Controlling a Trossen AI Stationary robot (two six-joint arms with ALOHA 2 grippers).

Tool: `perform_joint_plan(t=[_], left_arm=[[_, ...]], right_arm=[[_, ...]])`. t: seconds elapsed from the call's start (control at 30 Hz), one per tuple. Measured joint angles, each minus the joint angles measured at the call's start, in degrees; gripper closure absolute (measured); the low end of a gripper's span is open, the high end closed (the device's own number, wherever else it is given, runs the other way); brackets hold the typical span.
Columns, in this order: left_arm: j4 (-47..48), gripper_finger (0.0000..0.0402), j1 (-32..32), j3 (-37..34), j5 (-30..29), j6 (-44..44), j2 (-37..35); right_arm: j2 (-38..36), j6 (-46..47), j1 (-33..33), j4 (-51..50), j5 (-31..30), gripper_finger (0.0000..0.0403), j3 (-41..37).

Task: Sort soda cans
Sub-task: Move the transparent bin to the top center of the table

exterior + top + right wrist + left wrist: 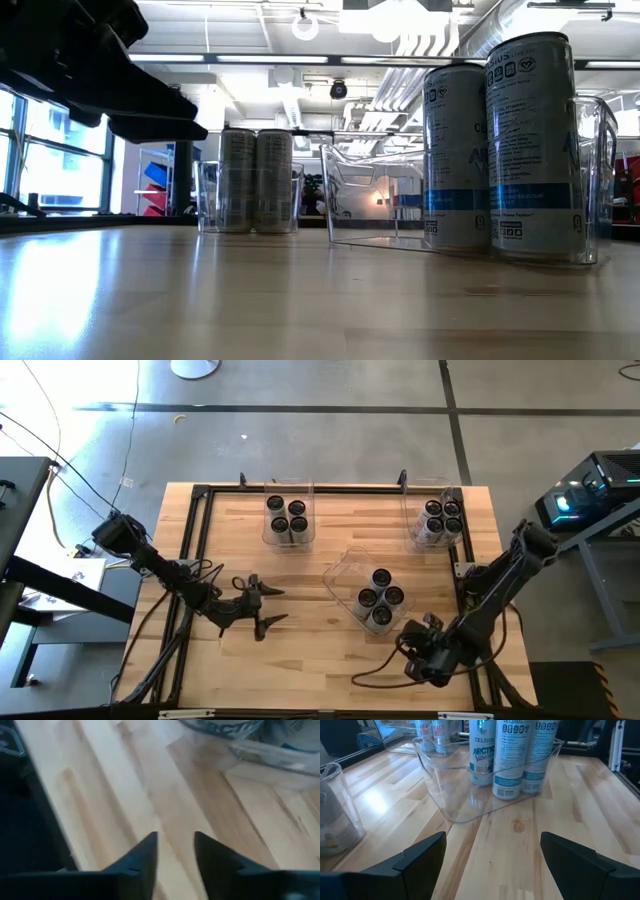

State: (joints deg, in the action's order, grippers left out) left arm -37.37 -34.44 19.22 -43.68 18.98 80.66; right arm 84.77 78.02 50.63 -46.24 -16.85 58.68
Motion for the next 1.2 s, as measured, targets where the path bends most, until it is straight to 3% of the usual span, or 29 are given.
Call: perform_joint_plan(t=[0.17, 0.23, 0.53, 0.77, 0.97, 1.1, 1.2], left_arm=[[-0.39, 0.0082, -0.02, 0.0, 0.68, 0.46, 0.0], [-0.51, 0.0082, -0.02, 0.0, 0.7, 0.46, 0.0], [-2.0, 0.0082, -0.09, 0.0, 1.52, 0.44, -0.02], [-1.99, 0.0082, -0.19, 0.0, 7.23, 2.44, -0.02], [-0.53, 0.0082, -0.92, 0.0, 5.89, 2.36, -0.02], [-0.39, 0.0085, 2.52, 0.0, 6.46, 0.01, 0.49], [-3.42, 0.0091, 6.53, 0.0, 10.98, -2.67, 2.05]], right_arm=[[0.83, 0.23, -0.76, 8.52, -7.15, 0.038, -7.52], [1.71, -1.18, -1.68, 11.07, -8.4, 0.0395, -8.87], [7.86, -11.88, -7.65, 19.19, -12.61, 0.0401, -8.42], [9.86, -15.27, -12.08, 24.18, -13.8, 0.0402, -8.44], [9.84, -20.45, -15.19, 28.78, -11.56, 0.0402, -8.42], [9.84, -21.12, -15.43, 28.67, -9.96, 0.0402, -8.42], [9.84, -21.35, -15.43, 28.89, -9.89, 0.0403, -8.42]])
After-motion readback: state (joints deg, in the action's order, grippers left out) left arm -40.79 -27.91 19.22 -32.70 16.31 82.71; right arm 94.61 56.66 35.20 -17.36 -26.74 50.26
